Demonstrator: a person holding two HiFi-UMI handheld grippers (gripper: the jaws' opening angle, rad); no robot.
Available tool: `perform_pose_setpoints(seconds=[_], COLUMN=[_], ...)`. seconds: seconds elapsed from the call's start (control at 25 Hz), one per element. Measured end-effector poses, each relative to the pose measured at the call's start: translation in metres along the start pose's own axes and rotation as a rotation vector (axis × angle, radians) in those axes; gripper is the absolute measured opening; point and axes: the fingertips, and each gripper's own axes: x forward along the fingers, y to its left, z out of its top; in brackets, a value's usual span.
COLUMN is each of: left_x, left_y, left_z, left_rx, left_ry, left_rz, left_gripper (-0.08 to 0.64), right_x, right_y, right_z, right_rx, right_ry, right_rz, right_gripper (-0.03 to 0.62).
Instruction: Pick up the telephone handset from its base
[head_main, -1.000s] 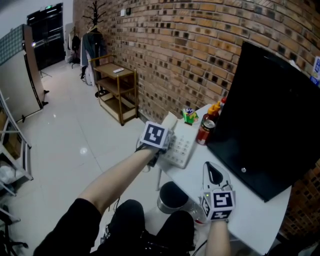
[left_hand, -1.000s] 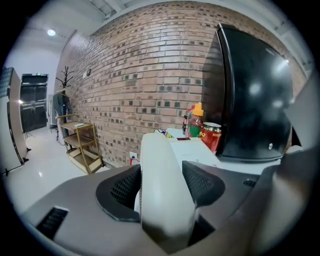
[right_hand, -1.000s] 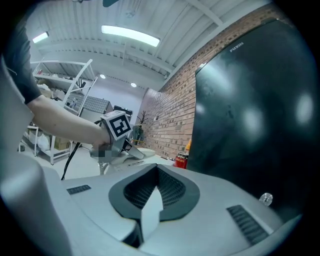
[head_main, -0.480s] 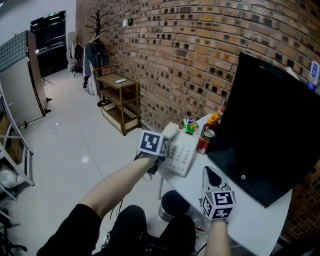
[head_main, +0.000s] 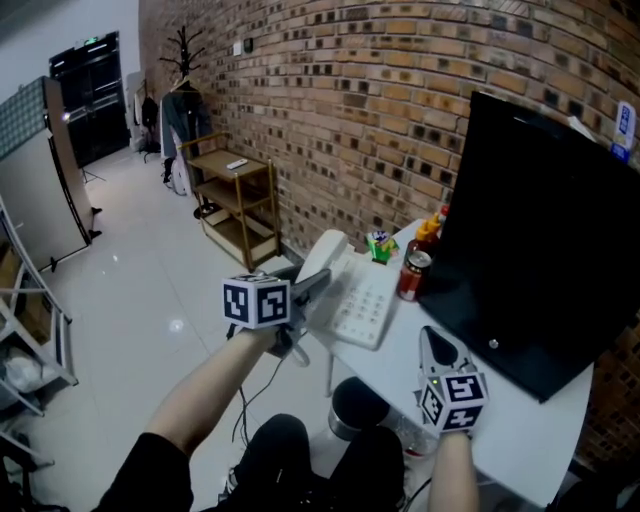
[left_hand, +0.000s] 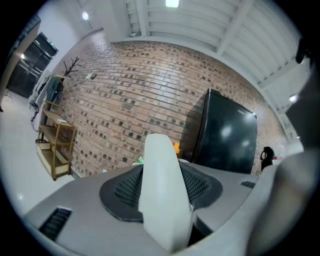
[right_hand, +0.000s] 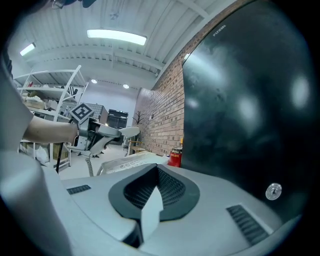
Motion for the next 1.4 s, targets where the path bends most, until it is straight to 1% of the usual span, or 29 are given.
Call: perform_pose_setpoints(seconds=[0.08,0.28,0.44,0.6,0.68,0.8,0.88,1.04,1.2,1.32,1.4], left_x=[-0.015,-0.044,-0.073,-0.091,-0.099,-0.108,-0.111,-0.111,-0.108,-0.106,-0.105], left_y=[-0.002,-0.008,-0.005,-0.016,-0.023,-0.031,-0.035,-0.037,-0.037,-0.036,-0.036], left_z=[0.005,0.016,0.024,0.027,0.028,0.028,0.028,0.026,0.019,0.014,0.014], left_rx=[-0.011,-0.082,-0.122,-0.106,-0.11,-0.119,-0.104,-0.081,-0.078,-0.088,-0.076], left_ry=[-0.048,-0.197,-0.322,-0.402,-0.433,-0.446,-0.435,-0.413,-0.394,-0.378,-0.37], left_rz=[-0.04,-0.157,-0.223,-0.308,-0.364,-0.449,-0.479,-0.486,-0.473,-0.479,-0.475], left_gripper=[0.224,0.224,0.222,0.222,0.222,0.222,0.222,0.222,0.222,0.222,0.222], right_x=[0.0,0.0,-0.002,-0.004,-0.004,-0.003,-0.003,-0.001,0.0,0.001,0.003], right_y=[-0.001,-0.002,-0.003,-0.006,-0.006,0.002,0.007,0.013,0.013,0.019,0.023], right_z=[-0.001,0.001,0.002,0.004,0.005,0.007,0.008,0.007,0.005,0.003,0.002], right_rx=[0.007,0.039,0.061,0.081,0.086,0.081,0.079,0.084,0.093,0.096,0.097], right_ry=[-0.011,-0.036,-0.044,-0.081,-0.101,-0.118,-0.127,-0.125,-0.094,-0.088,-0.084], right_rz=[0.003,0.025,0.023,0.022,0.044,0.101,0.135,0.18,0.183,0.229,0.257], right_gripper=[0.008,0.008,0.008,0.008,0.009,0.009,0.009,0.009,0.008,0.008,0.008])
